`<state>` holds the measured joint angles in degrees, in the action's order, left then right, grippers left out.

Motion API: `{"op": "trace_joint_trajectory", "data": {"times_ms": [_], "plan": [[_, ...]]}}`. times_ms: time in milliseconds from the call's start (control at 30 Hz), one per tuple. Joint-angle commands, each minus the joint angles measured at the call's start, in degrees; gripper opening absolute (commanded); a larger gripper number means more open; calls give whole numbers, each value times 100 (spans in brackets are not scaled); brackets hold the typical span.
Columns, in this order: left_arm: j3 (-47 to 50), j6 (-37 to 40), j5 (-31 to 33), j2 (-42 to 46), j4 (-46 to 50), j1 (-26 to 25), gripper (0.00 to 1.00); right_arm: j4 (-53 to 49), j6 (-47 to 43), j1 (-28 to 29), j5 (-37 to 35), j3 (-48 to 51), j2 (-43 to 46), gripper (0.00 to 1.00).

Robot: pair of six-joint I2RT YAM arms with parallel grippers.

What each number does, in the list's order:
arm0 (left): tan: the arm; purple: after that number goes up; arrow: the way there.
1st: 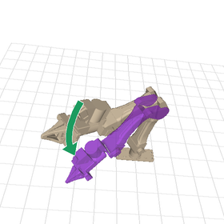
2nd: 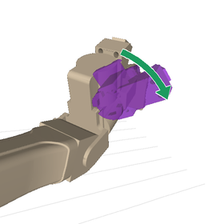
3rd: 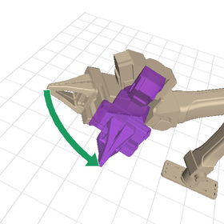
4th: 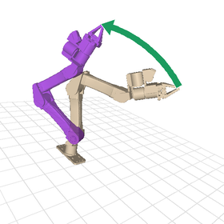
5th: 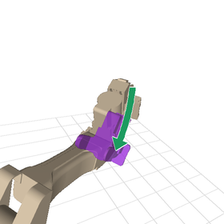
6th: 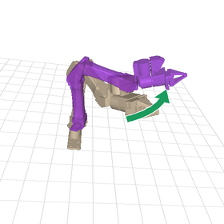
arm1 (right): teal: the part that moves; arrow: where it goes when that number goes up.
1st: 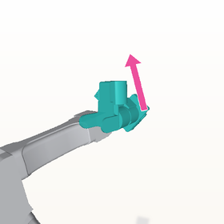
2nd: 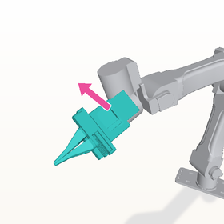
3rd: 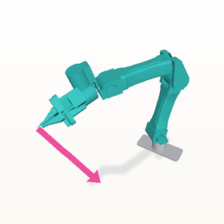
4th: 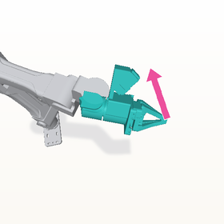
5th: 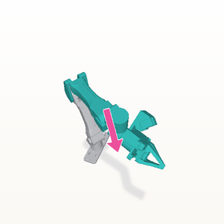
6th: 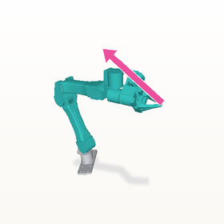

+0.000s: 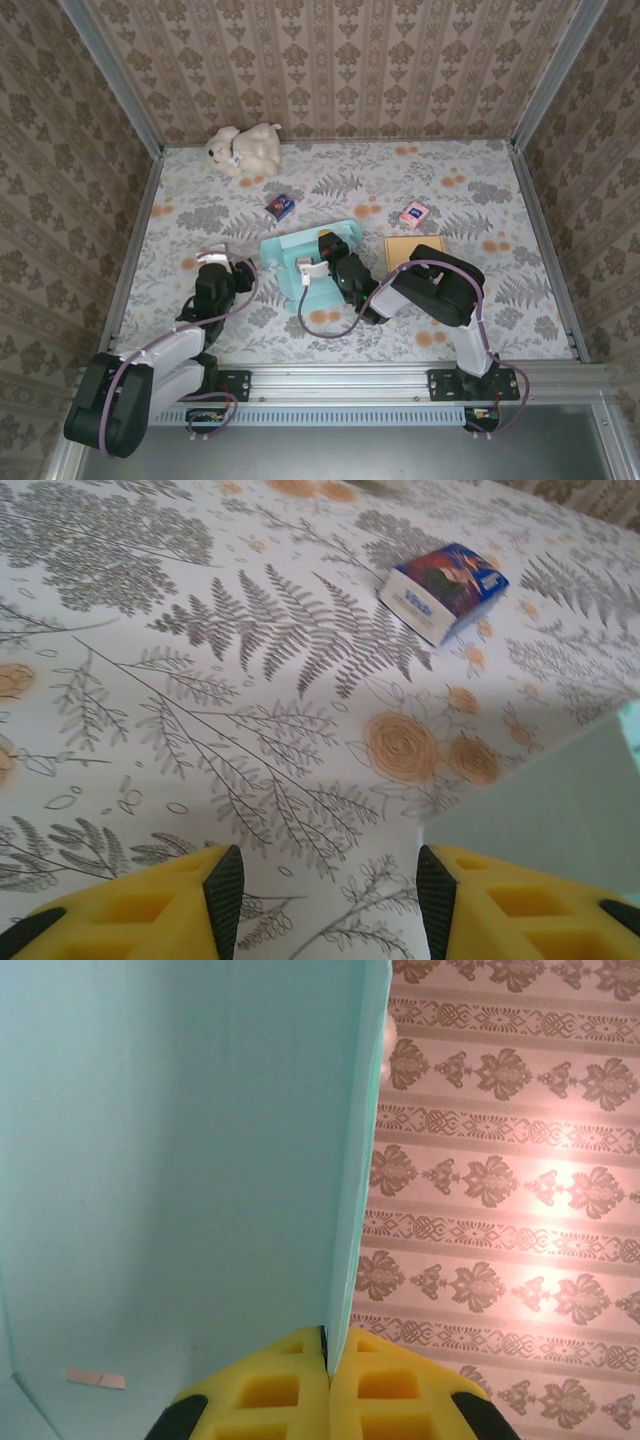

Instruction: Fold the paper box

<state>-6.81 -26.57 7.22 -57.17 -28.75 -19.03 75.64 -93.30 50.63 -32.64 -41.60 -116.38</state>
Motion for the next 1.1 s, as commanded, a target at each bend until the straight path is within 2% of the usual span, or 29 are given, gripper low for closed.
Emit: {"op": "trace_joint_trajectory", "data": {"times_ms": [0,333,800,1067], "plan": [[-159,-96,-236,41,-40,92,56,-304,-24,-52,86,38,-177,0],[-248,-15,-1132,-466,-677,50,55,-543,117,-69,144,9,-100,0],[-434,206,-1312,-818,-922,-91,55,-634,184,-70,152,-6,-88,0],[-698,467,-1329,-1208,-1094,-364,56,-640,189,-70,153,-7,-81,0]]}}
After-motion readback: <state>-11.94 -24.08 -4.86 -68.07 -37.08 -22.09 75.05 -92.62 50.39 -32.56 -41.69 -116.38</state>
